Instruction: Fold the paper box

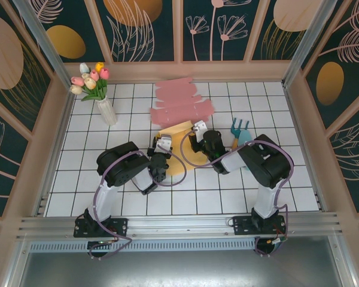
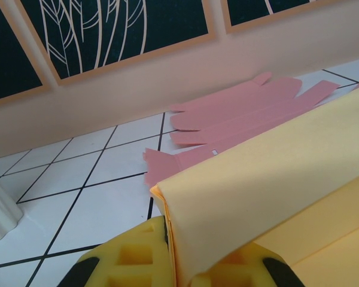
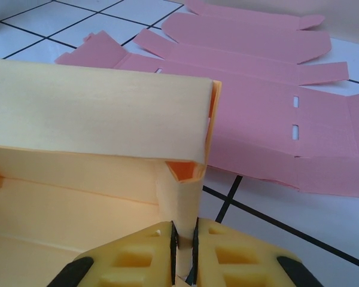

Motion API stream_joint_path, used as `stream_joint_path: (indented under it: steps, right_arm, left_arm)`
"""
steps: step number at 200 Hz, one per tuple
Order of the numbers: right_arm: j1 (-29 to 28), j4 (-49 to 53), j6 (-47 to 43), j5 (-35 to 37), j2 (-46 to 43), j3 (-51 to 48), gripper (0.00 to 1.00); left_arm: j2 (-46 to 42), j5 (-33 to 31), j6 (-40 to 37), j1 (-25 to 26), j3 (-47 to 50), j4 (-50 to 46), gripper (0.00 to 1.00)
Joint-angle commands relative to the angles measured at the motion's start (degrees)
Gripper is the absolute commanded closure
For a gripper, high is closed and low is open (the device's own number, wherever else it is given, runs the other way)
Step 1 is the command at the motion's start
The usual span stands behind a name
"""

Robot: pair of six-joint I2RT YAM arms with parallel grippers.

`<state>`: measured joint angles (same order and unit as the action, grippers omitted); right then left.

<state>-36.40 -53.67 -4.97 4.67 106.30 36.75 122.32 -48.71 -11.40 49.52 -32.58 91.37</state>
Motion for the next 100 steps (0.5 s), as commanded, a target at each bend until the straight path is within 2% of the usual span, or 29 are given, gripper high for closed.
stream_joint_path:
  steps: [1, 76, 100]
  right_arm:
    - [-2.2, -6.7, 2.4, -2.9, 0.9, 4.1, 0.83]
    - [-2.6, -4.3, 7.5, 1.1, 4.4, 8.5, 0.82]
    - [-2.6, -3.3, 8.4, 3.0, 4.8, 9.0, 0.75]
  left_arm:
    - [3.2, 8.9, -2.9, 1.7, 1.7, -5.5, 1.00]
    - [2.9, 9.2, -3.0, 1.6, 1.6, -6.2, 1.00]
    - [2.9, 9.3, -3.0, 1.7, 1.7, -6.2, 1.00]
